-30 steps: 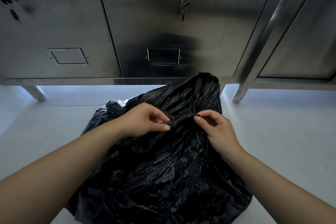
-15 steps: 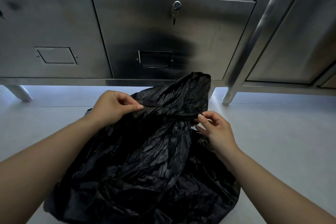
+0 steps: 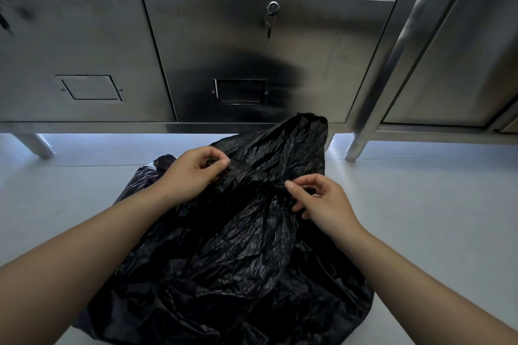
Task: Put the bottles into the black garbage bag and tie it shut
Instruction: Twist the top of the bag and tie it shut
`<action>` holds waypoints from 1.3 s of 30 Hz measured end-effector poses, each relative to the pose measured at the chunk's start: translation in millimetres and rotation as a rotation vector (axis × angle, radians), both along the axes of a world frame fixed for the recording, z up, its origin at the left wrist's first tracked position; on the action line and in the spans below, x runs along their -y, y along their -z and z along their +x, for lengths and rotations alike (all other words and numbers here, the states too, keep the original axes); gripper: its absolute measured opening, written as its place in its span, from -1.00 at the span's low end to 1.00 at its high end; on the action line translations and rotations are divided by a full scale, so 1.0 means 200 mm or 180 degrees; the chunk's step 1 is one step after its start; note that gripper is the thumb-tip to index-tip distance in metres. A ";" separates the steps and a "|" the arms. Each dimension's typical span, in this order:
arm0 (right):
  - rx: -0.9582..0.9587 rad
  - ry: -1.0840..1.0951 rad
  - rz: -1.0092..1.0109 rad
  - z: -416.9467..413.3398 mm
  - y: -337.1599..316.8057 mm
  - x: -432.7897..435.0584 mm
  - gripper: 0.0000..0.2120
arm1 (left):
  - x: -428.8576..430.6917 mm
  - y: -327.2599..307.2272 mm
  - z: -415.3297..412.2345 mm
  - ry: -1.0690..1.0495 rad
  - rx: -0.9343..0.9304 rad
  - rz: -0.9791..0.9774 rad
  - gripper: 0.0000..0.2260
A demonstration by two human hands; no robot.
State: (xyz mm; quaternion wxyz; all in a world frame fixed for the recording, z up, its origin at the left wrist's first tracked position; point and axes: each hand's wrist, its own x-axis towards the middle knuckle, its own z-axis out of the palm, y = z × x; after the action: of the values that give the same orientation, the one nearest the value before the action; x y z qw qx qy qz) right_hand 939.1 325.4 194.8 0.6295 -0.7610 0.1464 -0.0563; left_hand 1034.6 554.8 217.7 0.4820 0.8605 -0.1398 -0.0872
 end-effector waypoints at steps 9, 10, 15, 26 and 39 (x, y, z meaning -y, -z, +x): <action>-0.0035 0.0074 -0.0419 0.01 0.02 -0.01 -0.90 | 0.02 -0.01 -0.05 0.0528 0.0016 0.0353 -0.94; -0.0055 0.0093 -0.0458 0.00 0.02 -0.01 -0.89 | 0.03 0.00 -0.05 0.0568 0.0019 0.0384 -0.93; -0.0104 0.0217 -0.0751 -0.01 0.03 -0.01 -0.85 | 0.05 0.03 -0.07 0.0744 -0.0056 0.0336 -0.93; 0.0265 -0.0285 -0.2154 -0.02 0.04 0.02 -0.87 | 0.05 0.04 -0.09 0.1250 0.0156 0.1410 -0.82; 0.0156 0.0172 -0.1591 -0.06 0.02 0.10 -0.89 | 0.01 0.03 -0.06 0.0692 0.0049 0.0497 -0.92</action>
State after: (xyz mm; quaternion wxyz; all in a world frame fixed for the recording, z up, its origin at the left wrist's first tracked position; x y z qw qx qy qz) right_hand 927.9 305.2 189.8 0.4235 -0.8872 0.1330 -0.1260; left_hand 1022.8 551.8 212.6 0.4002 0.8758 -0.2287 -0.1430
